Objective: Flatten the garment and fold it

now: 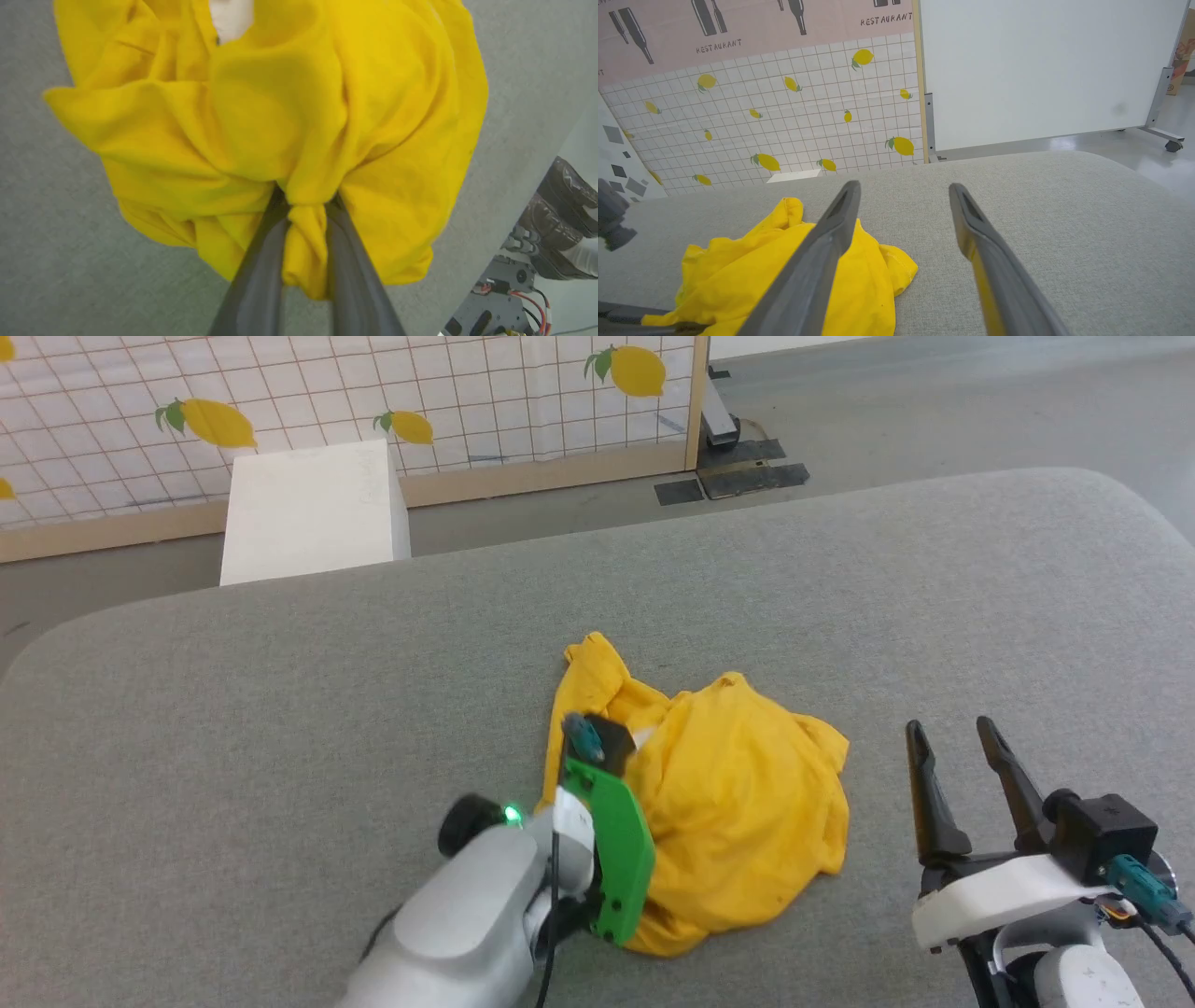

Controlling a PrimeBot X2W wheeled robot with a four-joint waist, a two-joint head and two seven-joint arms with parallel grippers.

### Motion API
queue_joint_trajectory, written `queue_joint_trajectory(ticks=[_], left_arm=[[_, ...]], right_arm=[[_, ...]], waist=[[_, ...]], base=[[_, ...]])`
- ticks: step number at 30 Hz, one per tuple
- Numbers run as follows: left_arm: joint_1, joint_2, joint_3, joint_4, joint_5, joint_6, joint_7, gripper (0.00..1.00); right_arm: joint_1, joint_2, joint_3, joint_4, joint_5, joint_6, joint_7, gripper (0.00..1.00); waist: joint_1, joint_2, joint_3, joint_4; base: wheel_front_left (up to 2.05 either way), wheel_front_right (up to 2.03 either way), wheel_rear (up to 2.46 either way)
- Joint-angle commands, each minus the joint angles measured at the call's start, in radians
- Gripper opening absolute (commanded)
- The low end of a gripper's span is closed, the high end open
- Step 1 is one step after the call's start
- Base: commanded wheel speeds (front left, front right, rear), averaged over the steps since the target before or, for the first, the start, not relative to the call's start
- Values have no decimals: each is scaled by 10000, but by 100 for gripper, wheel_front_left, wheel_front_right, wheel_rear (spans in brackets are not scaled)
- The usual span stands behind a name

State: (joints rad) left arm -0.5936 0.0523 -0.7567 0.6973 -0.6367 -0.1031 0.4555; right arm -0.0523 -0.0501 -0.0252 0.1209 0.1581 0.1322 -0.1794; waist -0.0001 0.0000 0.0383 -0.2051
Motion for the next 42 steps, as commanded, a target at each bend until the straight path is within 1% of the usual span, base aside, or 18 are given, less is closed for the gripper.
queue_joint_trajectory(ticks=[1,2,3,4,6,7,9,13,16,18,20,22,24,26,29,32,38,42], left_arm=[[159,-16,-139,25,-208,-79,160,0],[206,-17,-217,75,-307,-73,233,34],[230,-17,-298,115,-356,-76,316,62],[268,-18,-358,163,-456,-64,450,100],[243,-18,-330,79,-580,-7,395,100],[201,-18,-220,-57,-612,53,110,100],[118,-18,90,-474,-634,130,-827,100],[18,225,854,-1416,-214,562,-3467,100],[190,647,1406,-2028,278,1097,-5438,100],[469,922,1747,-2331,466,1429,-6406,100],[837,1196,2133,-2661,606,1751,-6905,100],[1293,1443,2567,-3090,767,2046,-7103,100],[1805,1604,3125,-3665,912,2263,-7157,100],[2344,1686,3776,-4457,1234,2383,-7165,100],[3155,1581,4726,-5576,1707,2339,-7168,100],[3863,1368,5436,-6284,2221,2099,-7170,100],[4422,760,6228,-6673,2936,1500,-7171,100],[4524,404,6555,-6716,3223,1189,-7171,100]], right_arm=[[158,-1,65,-28,20,-15,36,100],[164,-1,77,-26,23,-15,41,100],[169,-1,72,-25,22,-15,41,100],[182,-1,61,-26,15,-15,40,100],[223,-1,75,-42,-12,-15,65,100],[237,-1,87,-51,-23,-15,76,100],[260,-1,122,-85,-34,-15,104,100],[297,-1,125,-183,-63,-15,149,100],[268,-1,124,-284,-96,-15,178,100],[219,-1,100,-349,-112,-15,199,100],[154,-1,63,-402,-124,-15,223,100],[83,-1,8,-422,-141,-15,268,100],[-3,-1,-77,-430,-186,-15,370,100],[-147,-1,-213,-377,-286,-15,604,100],[-492,-1,-431,-26,-447,-15,1393,100],[-1066,-1,-702,643,-609,-15,2684,100],[-2550,-1,-1491,2202,-923,-15,4984,100],[-3456,-1,-1863,3131,-1307,-15,6089,100]], waist=[[1,0,-19,40],[1,0,-35,74],[1,0,-50,114],[1,0,-81,175],[1,0,-123,288],[1,0,-137,341],[1,0,-185,459],[1,0,-249,734],[1,0,-258,951],[1,0,-218,1101],[1,0,-161,1255],[1,0,-86,1420],[1,0,30,1599],[1,0,190,1784],[1,0,418,2033],[1,0,668,2311],[1,0,1111,2798],[1,0,1379,3023]], base=[[0,0,0],[0,0,0],[0,0,0],[0,0,0],[0,0,0],[0,0,0],[0,0,0],[0,0,0],[0,0,0],[0,0,0],[0,0,0],[0,0,0],[0,0,0],[0,0,0],[0,0,0],[0,0,0],[0,0,0],[0,0,0]])
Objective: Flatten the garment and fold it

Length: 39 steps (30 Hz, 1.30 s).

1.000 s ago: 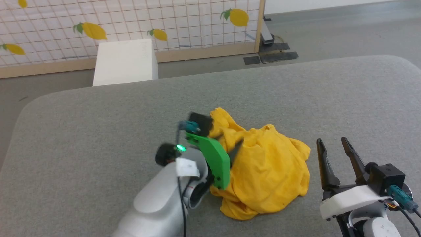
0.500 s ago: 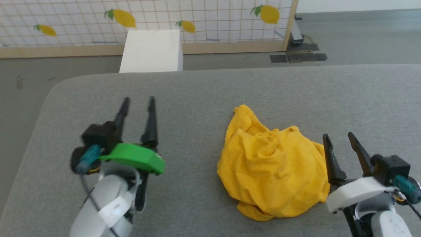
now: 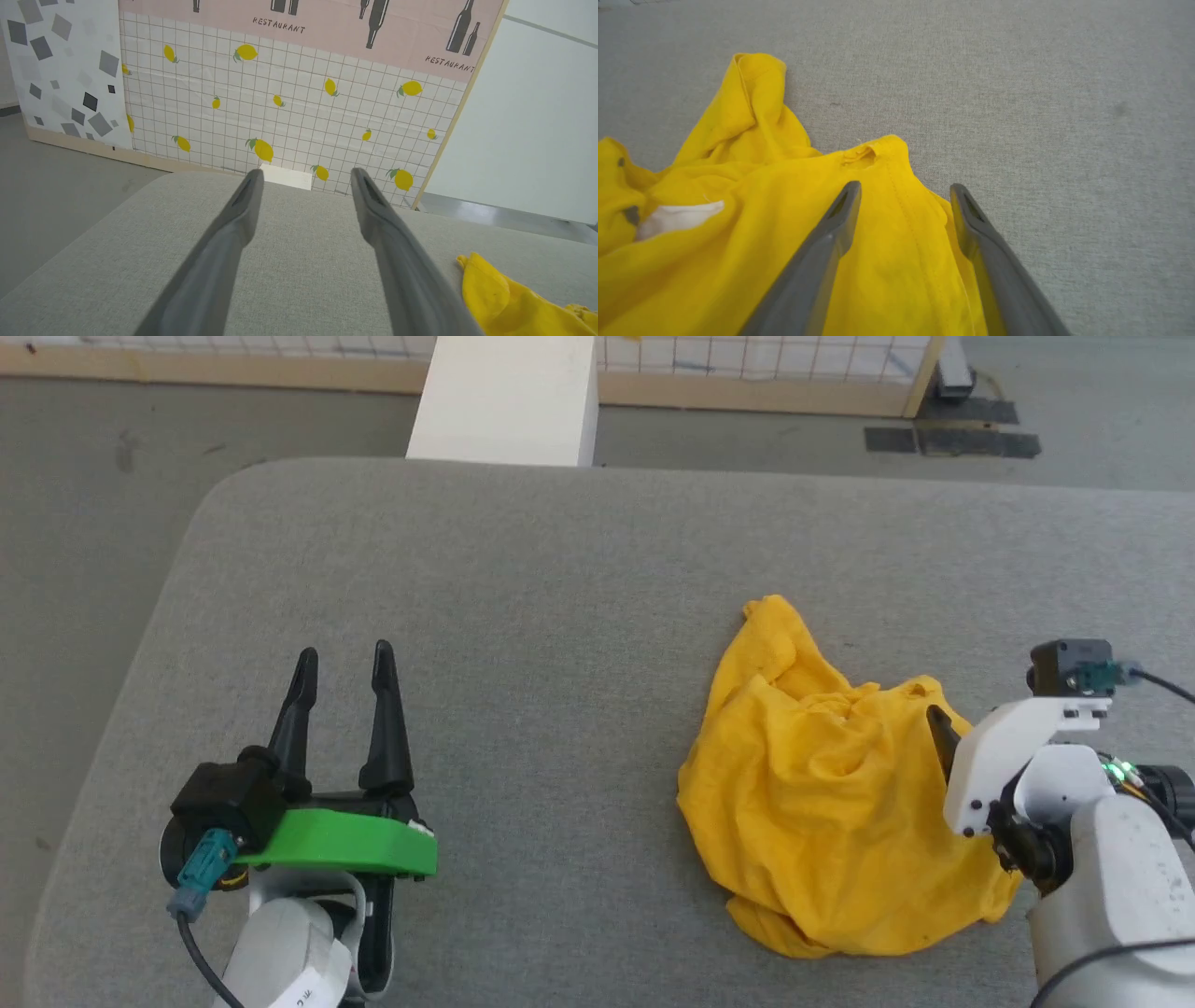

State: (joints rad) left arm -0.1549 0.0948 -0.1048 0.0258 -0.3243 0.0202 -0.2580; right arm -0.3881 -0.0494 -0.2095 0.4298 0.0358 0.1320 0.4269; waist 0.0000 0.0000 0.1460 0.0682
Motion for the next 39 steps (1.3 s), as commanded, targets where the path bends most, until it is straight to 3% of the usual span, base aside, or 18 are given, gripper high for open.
queue_joint_trajectory(ticks=[1,8,9,10,11,18,24,29,32,35,39], left_arm=[[118,-90,104,2,177,-124,-36,100],[-70,-362,424,34,425,-523,-37,100],[-75,-382,455,58,446,-563,-37,100],[-79,-395,477,75,468,-590,-37,100],[-84,-407,504,95,493,-617,-37,100],[75,-440,577,338,533,-709,-37,100],[463,-443,539,489,498,-670,-37,100],[839,-444,572,560,535,-682,-37,100],[956,-445,576,559,531,-688,-37,100],[980,-445,532,594,534,-735,-37,100],[964,-445,435,685,479,-767,-37,100]], right_arm=[[-313,-8,-89,284,-234,-13,255,100],[-1181,-92,-430,1685,-1060,-13,1367,100],[-1227,-91,-491,1843,-1116,-13,1600,48],[-1251,-90,-515,1946,-1141,-13,1770,30],[-1279,-100,-487,1996,-1159,-13,1845,0],[-881,-86,-427,1150,-566,-13,436,0],[724,-23,440,-1647,852,-13,-76,0],[3179,-13,1823,-5559,2822,-13,1475,0],[4590,-11,2511,-7255,3185,-13,2830,0],[5769,-11,3104,-8016,3167,-13,4139,0],[6684,-10,3535,-7706,3115,-13,4945,0]], waist=[[0,0,372,337],[0,0,734,518],[0,0,750,518],[0,0,757,514],[0,0,756,506],[0,0,258,293],[0,0,-552,30],[0,0,-1062,-242],[0,0,-1167,-387],[0,0,-1198,-483],[0,0,-1217,-572]], base=[[0,0,0],[0,0,0],[0,0,0],[0,0,0],[0,0,0],[0,0,0],[0,0,0],[0,0,0],[0,0,0],[0,0,0],[0,0,0]])
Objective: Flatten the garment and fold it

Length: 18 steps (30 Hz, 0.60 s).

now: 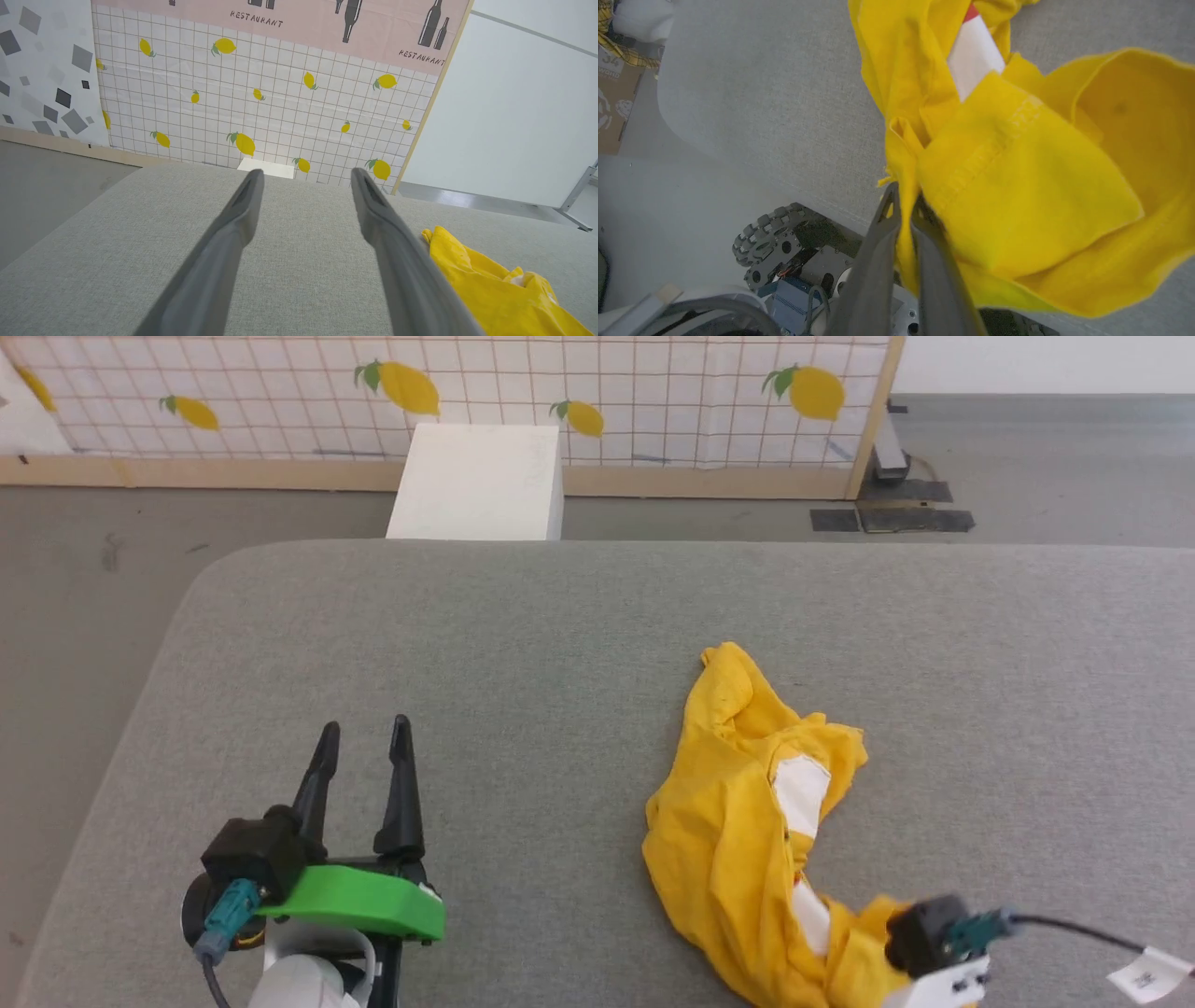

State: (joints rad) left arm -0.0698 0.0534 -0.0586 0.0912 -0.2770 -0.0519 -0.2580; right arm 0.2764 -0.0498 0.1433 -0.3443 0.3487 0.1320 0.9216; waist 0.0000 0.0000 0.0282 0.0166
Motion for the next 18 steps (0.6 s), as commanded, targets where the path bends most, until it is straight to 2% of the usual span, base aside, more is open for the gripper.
queue_joint_trajectory(ticks=[1,2,3,6,10,15,18], left_arm=[[115,-31,-77,76,-6,-57,-37,100],[108,-31,-111,109,-5,-60,-37,100],[90,-31,-174,157,-7,-70,-37,100],[-13,-31,-383,266,-21,-92,-38,100],[-401,-31,-911,412,-33,-158,-38,100],[-1476,-31,-2079,936,-138,-193,-37,100],[-2376,-31,-2956,1499,-301,-198,231,100]], right_arm=[[133,-6,-19,235,-74,-13,-57,0],[143,-6,-90,388,-158,-13,-230,10],[108,-6,-139,549,-267,-13,-530,100],[-35,-6,-371,838,-220,-13,-1521,100],[-640,-6,-921,790,-155,-13,-3552,100],[-1526,-5,-1859,1074,-555,-13,-6073,100],[-1847,-5,-2081,1551,-605,-13,-6830,100]], waist=[[0,0,-38,-76],[0,0,-35,-88],[0,0,-36,-95],[0,0,-32,-110],[0,0,188,-227],[0,0,622,-524],[0,0,883,-719]], base=[[0,0,0],[0,0,0],[0,0,0],[0,0,0],[0,0,0],[0,0,0],[0,0,0]])
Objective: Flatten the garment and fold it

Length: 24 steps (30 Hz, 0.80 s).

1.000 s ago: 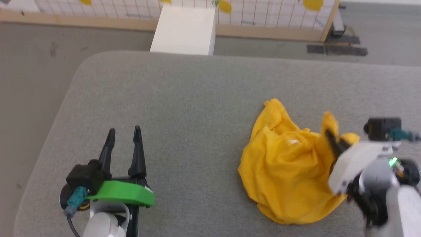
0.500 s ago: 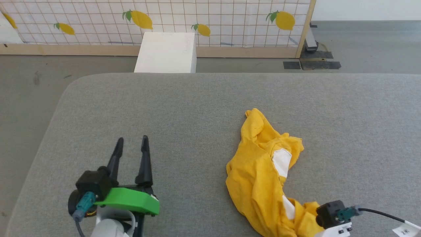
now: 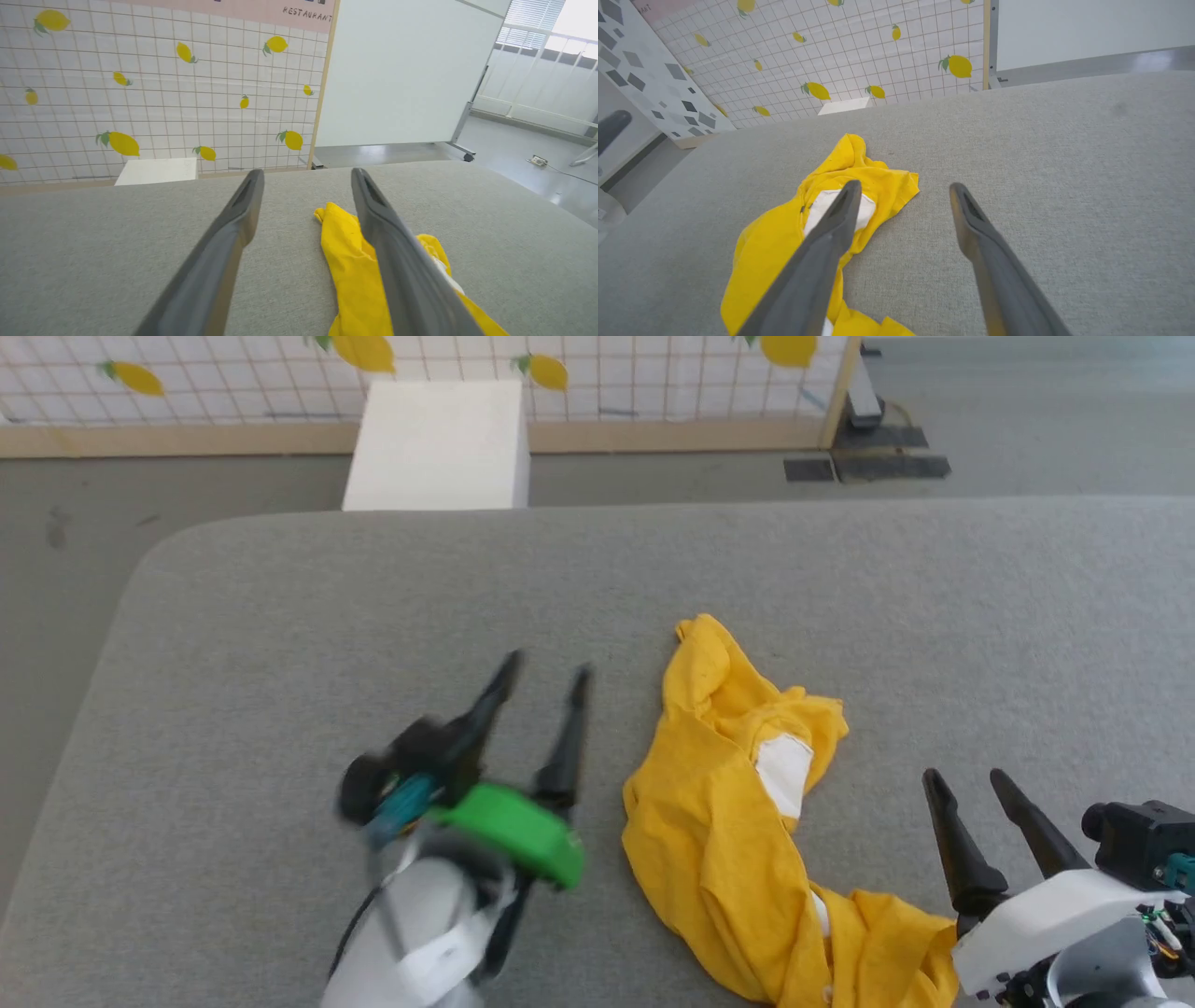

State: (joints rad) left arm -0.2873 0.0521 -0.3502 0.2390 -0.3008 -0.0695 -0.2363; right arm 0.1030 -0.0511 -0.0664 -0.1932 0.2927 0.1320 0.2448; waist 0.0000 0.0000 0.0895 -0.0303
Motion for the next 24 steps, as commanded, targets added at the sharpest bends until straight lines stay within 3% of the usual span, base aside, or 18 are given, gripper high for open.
queue_joint_trajectory(ticks=[1,9,15,21,22,23,24], left_arm=[[-602,-18,-380,219,-148,-15,164,100],[-3402,-18,-2773,2391,-1040,178,2275,100],[-4695,-18,-3887,4142,-1297,477,4332,100],[-5520,-9,-4429,5442,-834,1145,5790,100],[-5598,-10,-4441,5522,-796,1233,5795,59],[-5630,-10,-4426,5562,-801,1284,5744,40],[-5628,-11,-4377,5596,-873,1305,5659,0]], right_arm=[[-213,8,-13,210,-21,-13,-226,100],[-1033,8,174,992,65,-13,-1111,100],[-1456,8,457,1470,203,-13,-1555,100],[-1568,8,585,1808,316,-13,-1777,100],[-1577,8,584,1852,327,-13,-1813,100],[-1588,8,582,1889,335,-13,-1837,100],[-1607,8,597,1923,341,-13,-1858,100]], waist=[[0,0,398,-338],[0,0,1234,-1127],[0,0,1636,-1620],[0,0,1785,-1769],[0,0,1787,-1763],[0,0,1780,-1750],[0,0,1761,-1726]], base=[[0,0,0],[0,0,0],[0,0,0],[0,0,0],[0,0,0],[0,0,0],[0,0,0]])
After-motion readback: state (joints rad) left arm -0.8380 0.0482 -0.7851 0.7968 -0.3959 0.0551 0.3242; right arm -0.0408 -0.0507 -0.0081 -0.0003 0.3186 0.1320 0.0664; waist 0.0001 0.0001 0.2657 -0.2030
